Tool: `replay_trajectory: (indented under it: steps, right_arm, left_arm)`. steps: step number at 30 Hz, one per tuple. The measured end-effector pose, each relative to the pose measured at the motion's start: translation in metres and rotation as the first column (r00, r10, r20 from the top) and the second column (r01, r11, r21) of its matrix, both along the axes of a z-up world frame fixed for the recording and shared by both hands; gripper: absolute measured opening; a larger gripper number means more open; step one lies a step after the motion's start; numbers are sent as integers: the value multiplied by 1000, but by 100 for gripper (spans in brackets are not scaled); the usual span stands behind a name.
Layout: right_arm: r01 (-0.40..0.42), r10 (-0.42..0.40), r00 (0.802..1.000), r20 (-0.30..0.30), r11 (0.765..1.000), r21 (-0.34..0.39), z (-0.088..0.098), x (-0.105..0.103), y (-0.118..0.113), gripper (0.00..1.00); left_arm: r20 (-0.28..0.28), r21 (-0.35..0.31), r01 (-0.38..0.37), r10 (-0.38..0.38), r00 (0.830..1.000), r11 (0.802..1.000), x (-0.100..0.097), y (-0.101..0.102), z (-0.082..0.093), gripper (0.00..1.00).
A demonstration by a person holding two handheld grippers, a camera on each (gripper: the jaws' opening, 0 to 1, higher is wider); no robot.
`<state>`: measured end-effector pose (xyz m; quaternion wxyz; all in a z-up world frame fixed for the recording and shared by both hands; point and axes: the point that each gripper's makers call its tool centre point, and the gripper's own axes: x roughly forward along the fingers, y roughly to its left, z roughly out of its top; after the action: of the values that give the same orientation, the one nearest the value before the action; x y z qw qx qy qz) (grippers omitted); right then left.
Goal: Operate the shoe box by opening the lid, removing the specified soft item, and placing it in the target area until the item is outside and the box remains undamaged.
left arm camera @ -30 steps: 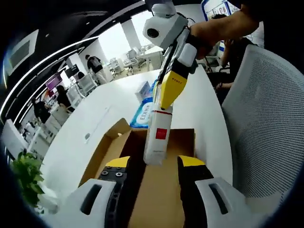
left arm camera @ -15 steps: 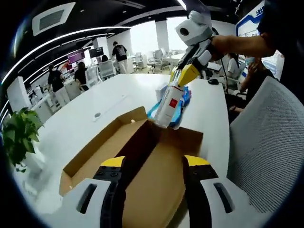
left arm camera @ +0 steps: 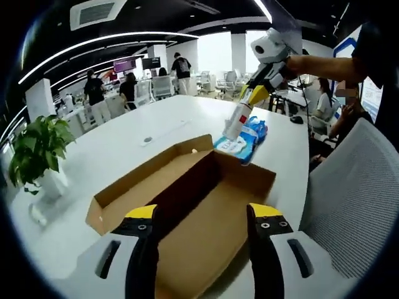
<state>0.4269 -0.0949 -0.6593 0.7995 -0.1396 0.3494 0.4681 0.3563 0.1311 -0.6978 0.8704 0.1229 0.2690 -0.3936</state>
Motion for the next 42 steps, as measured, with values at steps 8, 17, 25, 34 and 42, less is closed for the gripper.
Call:
replay_trajectory:
  steps: [8, 17, 25, 34, 42]
  right_arm:
    - [-47, 49, 998, 33, 996, -70, -4, 17, -14, 16]
    - [-111, 122, 991, 59, 982, -155, -16, 34, -24, 16]
    - [-164, 184, 981, 65, 958, -233, -31, 53, -33, 16]
    - [-232, 266, 961, 69, 919, -319, -43, 75, -40, 16]
    - [-278, 322, 945, 56, 882, -381, -51, 93, -42, 16]
  left_arm:
    - [-9, -5, -55, 55, 998, 998, -8, 16, -1, 62]
    - [-8, -13, -113, 113, 994, 994, -15, 32, 1, 65]
    - [-6, -8, -158, 158, 987, 987, -23, 48, 0, 66]
    - [-8, -6, -200, 200, 980, 980, -28, 64, -1, 66]
    - [-11, -2, -220, 220, 975, 975, -32, 72, -4, 66]
